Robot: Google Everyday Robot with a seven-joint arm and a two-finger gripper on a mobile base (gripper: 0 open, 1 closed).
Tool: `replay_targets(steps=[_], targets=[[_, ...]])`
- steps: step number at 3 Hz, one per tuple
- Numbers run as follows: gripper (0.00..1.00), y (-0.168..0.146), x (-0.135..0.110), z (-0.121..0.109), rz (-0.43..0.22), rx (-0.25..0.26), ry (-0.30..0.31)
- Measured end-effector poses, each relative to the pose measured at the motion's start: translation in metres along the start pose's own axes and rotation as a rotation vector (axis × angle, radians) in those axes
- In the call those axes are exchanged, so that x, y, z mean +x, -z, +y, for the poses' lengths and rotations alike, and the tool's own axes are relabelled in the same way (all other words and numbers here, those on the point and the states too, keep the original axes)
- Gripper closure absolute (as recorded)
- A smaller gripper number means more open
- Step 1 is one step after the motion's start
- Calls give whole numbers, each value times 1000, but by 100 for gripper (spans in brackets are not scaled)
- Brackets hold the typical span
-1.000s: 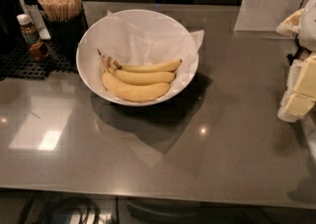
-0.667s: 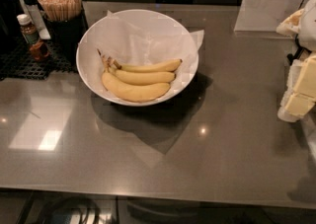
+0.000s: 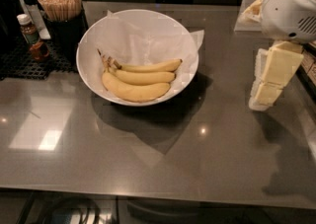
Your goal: Pick banana from white bowl
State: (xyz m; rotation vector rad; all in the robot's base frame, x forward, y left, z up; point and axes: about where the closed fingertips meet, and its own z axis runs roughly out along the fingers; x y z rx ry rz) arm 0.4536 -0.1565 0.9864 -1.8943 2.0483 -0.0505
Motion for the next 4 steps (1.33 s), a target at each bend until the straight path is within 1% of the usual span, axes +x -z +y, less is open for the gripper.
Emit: replay_targets(steps=[1,2,3,4], targets=[[0,-7,-47,-10,-57,-30,128],[0,-22,-91,-27,-133,-70,222],[0,-42,-116,-48,-198,-104,248],[0,-82,-125,-74,-234,-79,186]])
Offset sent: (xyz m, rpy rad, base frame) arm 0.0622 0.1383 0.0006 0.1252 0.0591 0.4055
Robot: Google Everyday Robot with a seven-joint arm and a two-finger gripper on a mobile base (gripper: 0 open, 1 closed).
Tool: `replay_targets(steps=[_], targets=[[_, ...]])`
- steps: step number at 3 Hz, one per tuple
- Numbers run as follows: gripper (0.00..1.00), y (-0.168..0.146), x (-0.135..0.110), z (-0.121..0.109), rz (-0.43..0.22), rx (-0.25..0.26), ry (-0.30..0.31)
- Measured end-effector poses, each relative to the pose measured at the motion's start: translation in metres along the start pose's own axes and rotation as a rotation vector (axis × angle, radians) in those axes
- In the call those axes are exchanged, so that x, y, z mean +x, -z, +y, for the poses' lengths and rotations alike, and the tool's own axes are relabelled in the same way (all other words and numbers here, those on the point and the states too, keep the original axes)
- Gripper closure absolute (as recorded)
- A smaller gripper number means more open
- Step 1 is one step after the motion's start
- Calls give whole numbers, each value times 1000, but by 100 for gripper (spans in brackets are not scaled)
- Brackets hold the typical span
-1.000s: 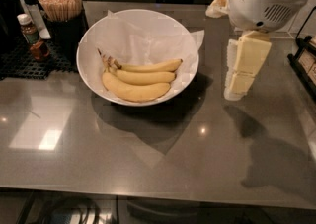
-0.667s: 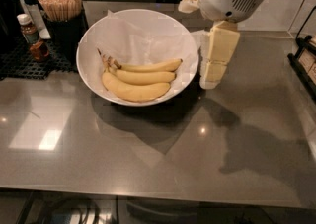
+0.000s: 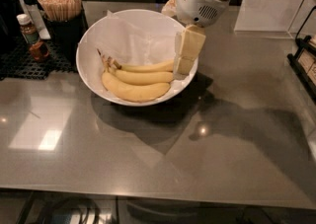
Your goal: Pick banana from white bowl
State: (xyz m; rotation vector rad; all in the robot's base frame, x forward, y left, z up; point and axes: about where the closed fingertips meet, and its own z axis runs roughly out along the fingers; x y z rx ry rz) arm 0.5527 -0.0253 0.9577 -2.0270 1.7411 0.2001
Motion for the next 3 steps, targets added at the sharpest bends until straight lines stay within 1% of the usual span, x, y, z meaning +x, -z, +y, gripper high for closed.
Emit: replay_targets(steps=[1,2,3], targets=[[0,0,0,0,0,0,0],[0,-13,1,1,-62,9,-2],[0,-41,-6,5,-158,-19,6]])
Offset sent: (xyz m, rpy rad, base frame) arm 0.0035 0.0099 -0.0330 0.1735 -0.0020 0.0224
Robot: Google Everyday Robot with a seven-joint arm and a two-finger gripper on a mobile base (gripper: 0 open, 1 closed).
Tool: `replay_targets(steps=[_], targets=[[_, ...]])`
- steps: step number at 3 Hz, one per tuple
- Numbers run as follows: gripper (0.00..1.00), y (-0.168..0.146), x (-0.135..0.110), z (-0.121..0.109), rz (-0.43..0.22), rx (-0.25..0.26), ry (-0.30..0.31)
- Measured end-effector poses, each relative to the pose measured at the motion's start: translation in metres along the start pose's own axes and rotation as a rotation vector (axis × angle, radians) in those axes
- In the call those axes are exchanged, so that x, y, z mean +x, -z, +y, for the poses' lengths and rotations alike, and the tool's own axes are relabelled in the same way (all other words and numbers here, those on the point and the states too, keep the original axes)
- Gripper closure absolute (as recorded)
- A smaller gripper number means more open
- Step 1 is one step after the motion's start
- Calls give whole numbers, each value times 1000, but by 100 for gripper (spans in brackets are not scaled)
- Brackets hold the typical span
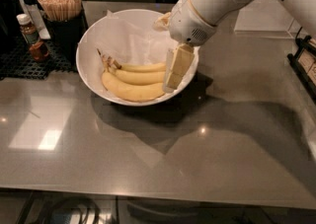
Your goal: Pick banana from white bowl
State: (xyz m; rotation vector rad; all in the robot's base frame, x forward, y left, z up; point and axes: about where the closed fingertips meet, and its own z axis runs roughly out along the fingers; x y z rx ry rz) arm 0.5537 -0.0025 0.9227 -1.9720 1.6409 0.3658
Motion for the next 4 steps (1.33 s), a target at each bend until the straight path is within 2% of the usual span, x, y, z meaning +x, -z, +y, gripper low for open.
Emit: replay_targets(steps=[1,2,4], targets=[[0,-1,-1,0,-9,-1,1],[19,-1,-1,0,-9,-1,1],[65,-1,-2,0,-9,-1,1]])
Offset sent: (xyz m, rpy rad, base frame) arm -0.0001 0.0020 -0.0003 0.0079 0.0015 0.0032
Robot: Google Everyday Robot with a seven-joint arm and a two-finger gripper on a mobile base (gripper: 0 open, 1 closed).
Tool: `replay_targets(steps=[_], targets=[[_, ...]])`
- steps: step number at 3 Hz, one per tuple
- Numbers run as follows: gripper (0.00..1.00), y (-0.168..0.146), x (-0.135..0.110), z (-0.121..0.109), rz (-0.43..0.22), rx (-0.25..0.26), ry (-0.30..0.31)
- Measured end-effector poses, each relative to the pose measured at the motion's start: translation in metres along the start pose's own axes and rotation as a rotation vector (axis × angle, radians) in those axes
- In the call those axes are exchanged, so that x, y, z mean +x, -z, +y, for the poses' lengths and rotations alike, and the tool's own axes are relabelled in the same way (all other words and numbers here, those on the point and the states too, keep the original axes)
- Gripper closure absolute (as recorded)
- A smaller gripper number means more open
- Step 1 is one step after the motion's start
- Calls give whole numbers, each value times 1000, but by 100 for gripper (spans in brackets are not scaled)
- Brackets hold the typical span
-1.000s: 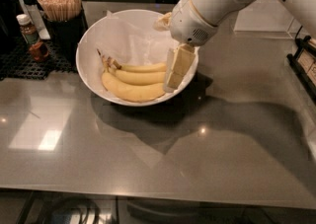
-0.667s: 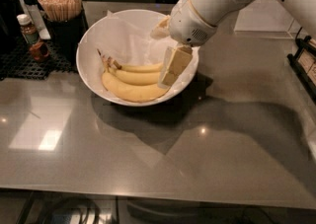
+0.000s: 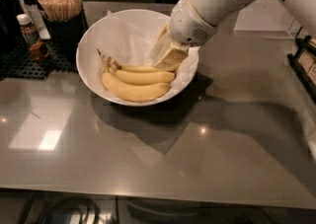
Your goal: Pick banana from white bowl
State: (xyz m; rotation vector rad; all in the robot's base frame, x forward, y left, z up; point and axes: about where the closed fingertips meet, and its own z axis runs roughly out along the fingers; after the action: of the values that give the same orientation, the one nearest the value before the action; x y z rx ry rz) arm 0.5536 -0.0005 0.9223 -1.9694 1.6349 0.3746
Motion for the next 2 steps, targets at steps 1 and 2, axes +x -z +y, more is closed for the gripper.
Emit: replay_targets(steps=[1,2], targets=[[83,0,0,0,0,0,0],[77,0,0,0,0,0,0]])
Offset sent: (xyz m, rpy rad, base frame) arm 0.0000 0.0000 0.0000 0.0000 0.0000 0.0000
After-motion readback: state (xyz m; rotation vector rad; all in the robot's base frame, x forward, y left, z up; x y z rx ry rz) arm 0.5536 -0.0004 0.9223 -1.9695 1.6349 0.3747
